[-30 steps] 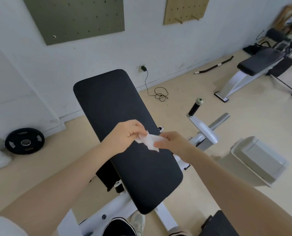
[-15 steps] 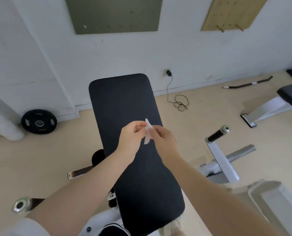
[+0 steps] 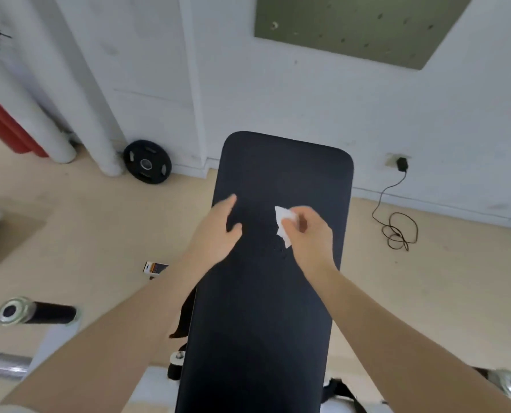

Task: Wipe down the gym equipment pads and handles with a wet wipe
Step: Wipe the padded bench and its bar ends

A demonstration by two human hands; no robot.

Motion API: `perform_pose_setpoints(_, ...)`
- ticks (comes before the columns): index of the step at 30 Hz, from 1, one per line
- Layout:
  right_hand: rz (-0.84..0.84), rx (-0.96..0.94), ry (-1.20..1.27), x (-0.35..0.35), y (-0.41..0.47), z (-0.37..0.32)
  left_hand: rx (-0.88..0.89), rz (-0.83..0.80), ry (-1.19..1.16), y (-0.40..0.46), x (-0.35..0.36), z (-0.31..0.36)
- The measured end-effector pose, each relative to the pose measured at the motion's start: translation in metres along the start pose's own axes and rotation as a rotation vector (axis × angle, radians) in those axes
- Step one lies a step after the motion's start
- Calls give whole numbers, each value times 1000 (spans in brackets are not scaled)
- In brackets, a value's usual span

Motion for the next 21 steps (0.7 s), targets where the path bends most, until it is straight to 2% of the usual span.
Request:
perform_pose_setpoints(3,-20,-79,-7,26,37,-17,28,-5,251,41,-13,-28)
perform_pose_setpoints(6,15,-202,-170,59,78,-42,63,-101,528,72,-19,-45)
perform_pose_setpoints(10,121,-470,-337,93,115,-93,137,-190,681,100,-17,-61)
perform_pose_setpoints(13,182,-617,-502,117,142,-114,173,-203,680,105,-11,-68)
perform_pose_setpoints(16,142,-666,-694,141,168,-113,132,-169,619,102,-10,-79)
perform_pose_setpoints(21,80,-746,-715,154,162,-91,95,-171,549,103,-9,-92)
Point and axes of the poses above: each hand's wrist, its own y-axis towards the middle knuckle, its own x-axis out of the palm, z = x × y, the point moved 8 cm from there along y, towards the middle knuckle, and after that the axes turned 9 degrees about x, right-handed, at the moved point
